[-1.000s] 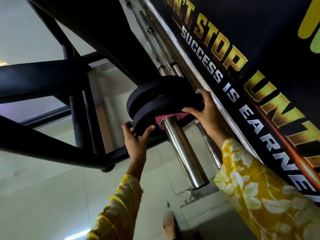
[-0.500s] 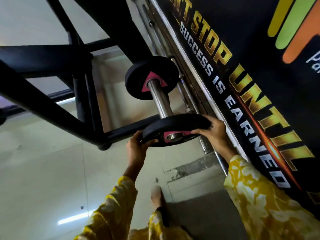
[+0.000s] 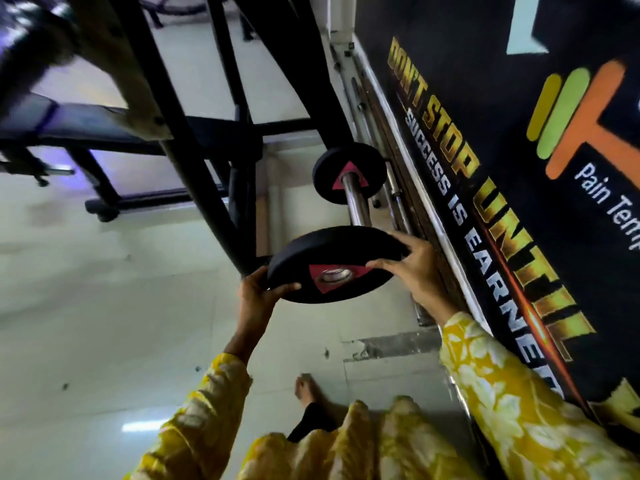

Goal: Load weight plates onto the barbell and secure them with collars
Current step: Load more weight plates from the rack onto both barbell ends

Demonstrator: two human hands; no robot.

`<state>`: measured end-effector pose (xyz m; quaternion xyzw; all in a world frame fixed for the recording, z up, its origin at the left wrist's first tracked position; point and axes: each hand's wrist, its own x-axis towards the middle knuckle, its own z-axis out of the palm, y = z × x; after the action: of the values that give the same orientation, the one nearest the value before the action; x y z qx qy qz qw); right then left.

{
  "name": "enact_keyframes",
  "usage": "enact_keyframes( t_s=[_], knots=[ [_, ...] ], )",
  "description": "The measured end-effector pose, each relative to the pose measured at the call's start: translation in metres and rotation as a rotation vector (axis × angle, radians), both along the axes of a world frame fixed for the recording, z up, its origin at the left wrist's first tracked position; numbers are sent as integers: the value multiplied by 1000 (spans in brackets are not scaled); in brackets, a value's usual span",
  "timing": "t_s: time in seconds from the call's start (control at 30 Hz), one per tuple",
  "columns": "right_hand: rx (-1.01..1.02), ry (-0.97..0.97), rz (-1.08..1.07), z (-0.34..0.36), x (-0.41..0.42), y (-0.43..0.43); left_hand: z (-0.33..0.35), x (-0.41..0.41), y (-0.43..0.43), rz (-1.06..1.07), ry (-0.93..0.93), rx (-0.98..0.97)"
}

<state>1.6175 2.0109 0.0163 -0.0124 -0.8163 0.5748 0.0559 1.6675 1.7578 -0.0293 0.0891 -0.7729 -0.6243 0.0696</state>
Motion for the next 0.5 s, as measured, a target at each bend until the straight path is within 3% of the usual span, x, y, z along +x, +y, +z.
enact_keyframes(
  t_s=[0.23, 0.5],
  knots=[
    [-14, 300, 284, 96, 19, -111, 84, 70, -89, 230, 207, 14],
    [-36, 441, 461, 164, 71, -253, 140, 144, -219, 386, 326, -28]
  ],
)
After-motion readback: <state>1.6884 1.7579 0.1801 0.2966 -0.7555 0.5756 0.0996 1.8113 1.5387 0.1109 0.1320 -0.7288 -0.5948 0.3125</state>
